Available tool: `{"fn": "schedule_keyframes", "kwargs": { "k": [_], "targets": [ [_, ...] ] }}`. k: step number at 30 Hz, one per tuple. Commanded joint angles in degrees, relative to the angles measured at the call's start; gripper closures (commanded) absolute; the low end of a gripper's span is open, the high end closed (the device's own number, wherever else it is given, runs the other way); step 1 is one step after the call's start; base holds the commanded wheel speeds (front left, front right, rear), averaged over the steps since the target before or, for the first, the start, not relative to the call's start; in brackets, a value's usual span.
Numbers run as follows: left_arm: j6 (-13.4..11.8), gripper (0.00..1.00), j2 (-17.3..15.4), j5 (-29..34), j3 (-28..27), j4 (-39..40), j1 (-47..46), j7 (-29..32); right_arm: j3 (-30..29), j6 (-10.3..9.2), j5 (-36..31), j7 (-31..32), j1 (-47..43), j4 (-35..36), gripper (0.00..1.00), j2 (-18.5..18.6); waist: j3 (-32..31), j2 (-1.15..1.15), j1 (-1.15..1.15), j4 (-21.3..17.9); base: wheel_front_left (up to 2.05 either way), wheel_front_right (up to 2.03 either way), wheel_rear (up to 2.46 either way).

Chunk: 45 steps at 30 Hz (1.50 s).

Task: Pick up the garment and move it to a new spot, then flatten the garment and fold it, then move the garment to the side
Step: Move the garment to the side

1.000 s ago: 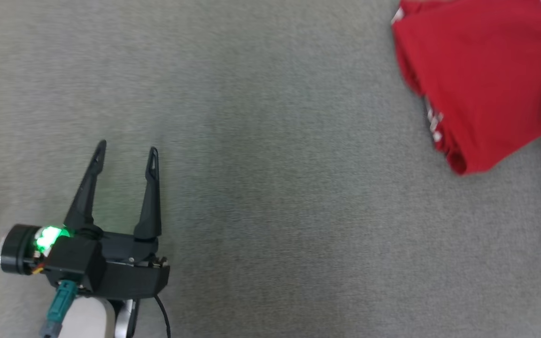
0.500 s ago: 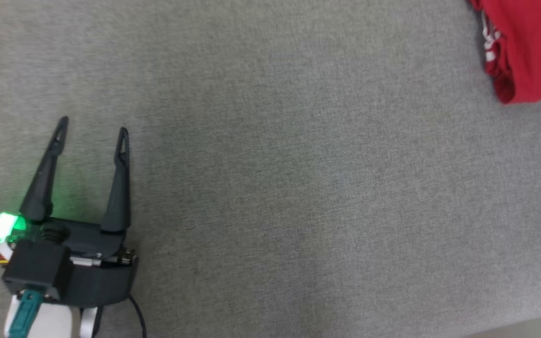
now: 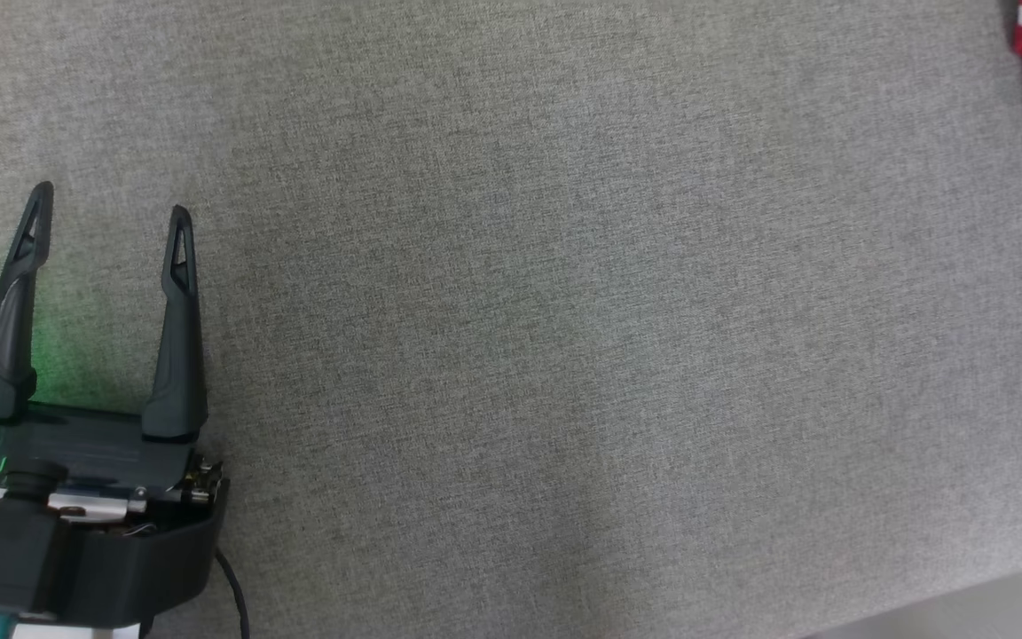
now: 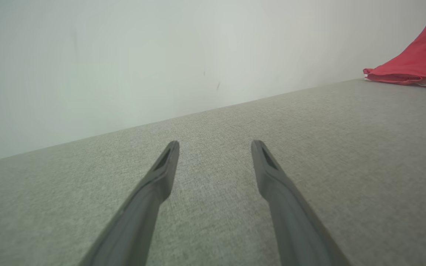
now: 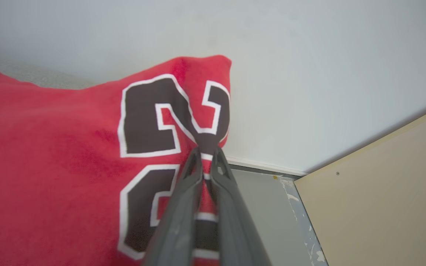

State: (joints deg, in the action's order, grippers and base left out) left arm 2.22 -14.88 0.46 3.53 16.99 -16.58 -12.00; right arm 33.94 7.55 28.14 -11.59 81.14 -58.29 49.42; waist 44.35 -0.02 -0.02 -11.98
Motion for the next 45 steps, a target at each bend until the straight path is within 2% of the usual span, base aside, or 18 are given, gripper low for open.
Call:
{"fn": "schedule_keyframes", "kwargs": {
  "k": [1, 3, 4, 5, 6, 11, 14, 16, 22, 25, 27, 33, 37, 38, 45],
  "targets": [
    [-0.01, 0.0, 0.41, -0.27, 0.6, -3.51, -0.25, 0.51, 0.22, -0.15, 0.11, 0.15, 0.75, -0.61, 1.0, 0.0, 0.34, 0.02, 0.02, 0.05, 0.0, 0.0, 0.0],
    [-0.28, 0.0, 0.45, -0.43, 0.64, -3.66, -0.24, 0.41, 0.47, -0.15, 0.28, 0.75, 0.95, -1.67, 1.0, -0.44, 0.43, 0.02, 0.02, 0.19, 0.0, 0.0, 0.0],
    [-0.39, 0.0, 0.46, -0.48, 0.65, -3.78, -0.26, 0.33, 0.51, -0.15, 0.49, 1.03, 1.07, -2.23, 0.63, -0.61, 0.45, 0.02, 0.02, 0.25, 0.0, 0.0, 0.0],
    [-0.52, 0.0, 0.47, -0.57, 0.61, -3.98, -0.26, 0.33, 0.41, -0.15, 0.88, 1.73, 1.14, -2.92, 0.05, -0.86, 0.44, 0.02, 0.02, 0.32, 0.0, 0.0, 0.0],
    [-0.58, 0.0, 0.46, -0.63, 0.53, -4.23, -0.22, 0.21, 0.25, -0.15, 0.62, 1.44, 1.48, -3.38, 0.0, -0.76, 0.4, 0.02, 0.02, 0.4, 0.0, 0.0, 0.0],
    [-1.27, 0.0, 0.81, -1.39, 0.18, -5.62, -0.1, -0.71, 0.02, -0.15, -0.76, -1.46, 1.63, -4.15, 0.0, -1.21, -1.56, 0.02, 0.02, 0.66, 0.0, 0.0, 0.0],
    [-1.52, 0.0, 1.79, -1.99, 0.82, -7.25, 0.49, -1.47, -2.41, -0.15, 3.37, -2.66, -0.26, -3.29, 0.0, -2.97, -4.79, 0.02, 0.02, 1.31, 0.0, 0.0, 0.0],
    [-1.78, 0.0, 2.61, -2.47, 1.08, -8.34, 1.39, -2.03, -2.74, -0.15, 4.59, -3.13, -2.37, -2.05, 0.0, -2.87, -7.61, 0.02, 0.02, 1.91, 0.0, 0.0, 0.0],
    [-2.73, 0.0, 3.95, -4.49, 0.18, -11.27, 4.85, -2.95, -3.42, -0.15, 9.94, -3.57, -9.57, 5.38, 0.0, -2.78, -16.04, 0.02, 0.02, 3.54, 0.0, 0.0, 0.0],
    [-3.21, 0.0, 4.83, -5.48, -0.56, -11.94, 6.72, -3.13, -4.43, -0.15, 10.66, -3.59, -13.83, 10.67, 0.0, -1.27, -19.92, 0.02, 0.02, 4.32, 0.0, 0.0, 0.0],
    [-3.46, 0.0, 5.73, -6.14, -1.45, -12.35, 9.16, -3.17, -6.53, -0.15, 10.22, -3.52, -19.34, 15.2, 0.0, -1.66, -23.83, 0.02, 0.02, 5.16, 0.0, 0.0, 0.0],
    [-3.37, 0.0, 7.16, -7.18, -3.01, -13.38, 13.42, -3.19, -14.47, -0.15, 6.84, -3.54, -33.22, 23.86, 0.0, -5.77, -30.13, 0.02, 0.02, 6.62, 0.0, 0.0, 0.0],
    [-2.91, 0.0, 7.73, -7.31, -3.65, -14.21, 15.25, -3.2, -19.81, -0.15, 3.65, -3.53, -42.19, 29.42, 0.0, -9.9, -32.96, 0.02, 0.02, 7.16, 0.0, 0.0, 0.0],
    [-2.91, 0.0, 7.73, -7.31, -3.65, -14.21, 15.25, -3.2, -19.81, -0.15, 3.65, -3.53, -42.19, 29.42, 0.0, -9.9, -32.96, 0.02, 0.02, 7.16, 0.0, 0.0, 0.0],
    [-2.25, 0.0, 8.56, -7.04, -4.5, -15.33, 17.04, -3.2, -27.61, -0.15, -2.12, -2.76, -54.15, 38.08, 0.0, -17.45, -36.22, 0.02, 0.02, 7.44, 0.0, 0.0, 0.0]
  ]
}}
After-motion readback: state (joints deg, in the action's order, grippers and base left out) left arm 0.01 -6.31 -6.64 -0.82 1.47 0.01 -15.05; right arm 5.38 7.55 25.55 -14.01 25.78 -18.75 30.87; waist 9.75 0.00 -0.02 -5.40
